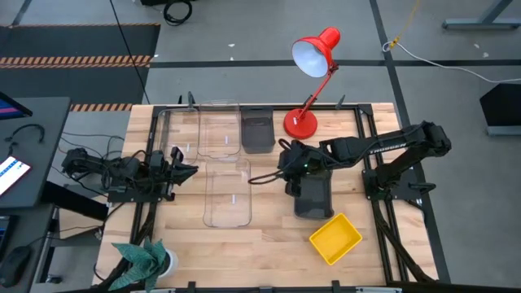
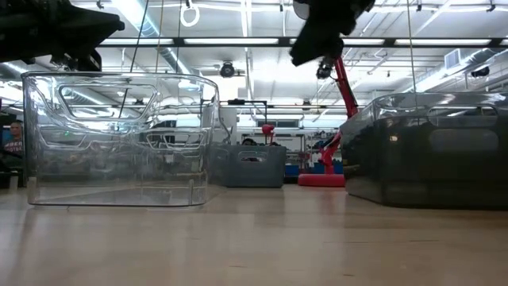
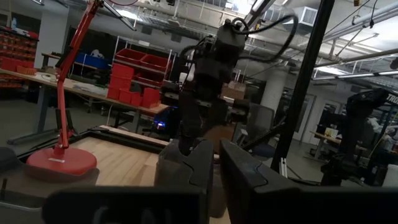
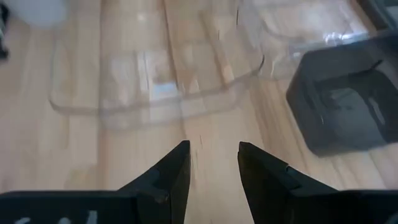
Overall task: Stack baskets by color
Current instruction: Stack the top black bin on top of the bottom black bins
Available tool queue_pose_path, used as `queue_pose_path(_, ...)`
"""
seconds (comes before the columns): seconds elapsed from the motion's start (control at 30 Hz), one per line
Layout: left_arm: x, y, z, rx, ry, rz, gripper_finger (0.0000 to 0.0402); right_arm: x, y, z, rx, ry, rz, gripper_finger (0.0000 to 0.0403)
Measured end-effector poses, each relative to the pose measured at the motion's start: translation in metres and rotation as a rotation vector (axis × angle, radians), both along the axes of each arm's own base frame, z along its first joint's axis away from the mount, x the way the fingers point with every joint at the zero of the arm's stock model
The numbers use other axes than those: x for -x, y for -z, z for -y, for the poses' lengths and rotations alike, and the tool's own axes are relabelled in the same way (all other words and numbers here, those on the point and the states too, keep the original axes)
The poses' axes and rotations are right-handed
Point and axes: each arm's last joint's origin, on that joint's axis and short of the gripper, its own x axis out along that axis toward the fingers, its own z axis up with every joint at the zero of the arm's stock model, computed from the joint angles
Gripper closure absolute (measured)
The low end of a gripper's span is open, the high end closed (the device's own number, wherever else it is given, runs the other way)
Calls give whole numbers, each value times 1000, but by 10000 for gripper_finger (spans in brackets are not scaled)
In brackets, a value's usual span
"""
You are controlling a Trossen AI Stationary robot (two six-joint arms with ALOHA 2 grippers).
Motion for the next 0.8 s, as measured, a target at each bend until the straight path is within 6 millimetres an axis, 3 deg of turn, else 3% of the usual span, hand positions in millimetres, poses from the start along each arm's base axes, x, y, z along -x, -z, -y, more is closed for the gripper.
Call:
queue_pose_path(0.17, 0, 0, 0, 0, 0, 0, 366, -15, 3, 1, 5, -9, 73, 263)
queue_pose_path(0.4, 0, 0, 0, 0, 0, -1, 374, -36, 25, 1, 13, -13, 78, 263)
queue_pose_path(0.8, 0, 0, 0, 0, 0, -1, 370, -42, 13, 21, -29, 56, 112, 261)
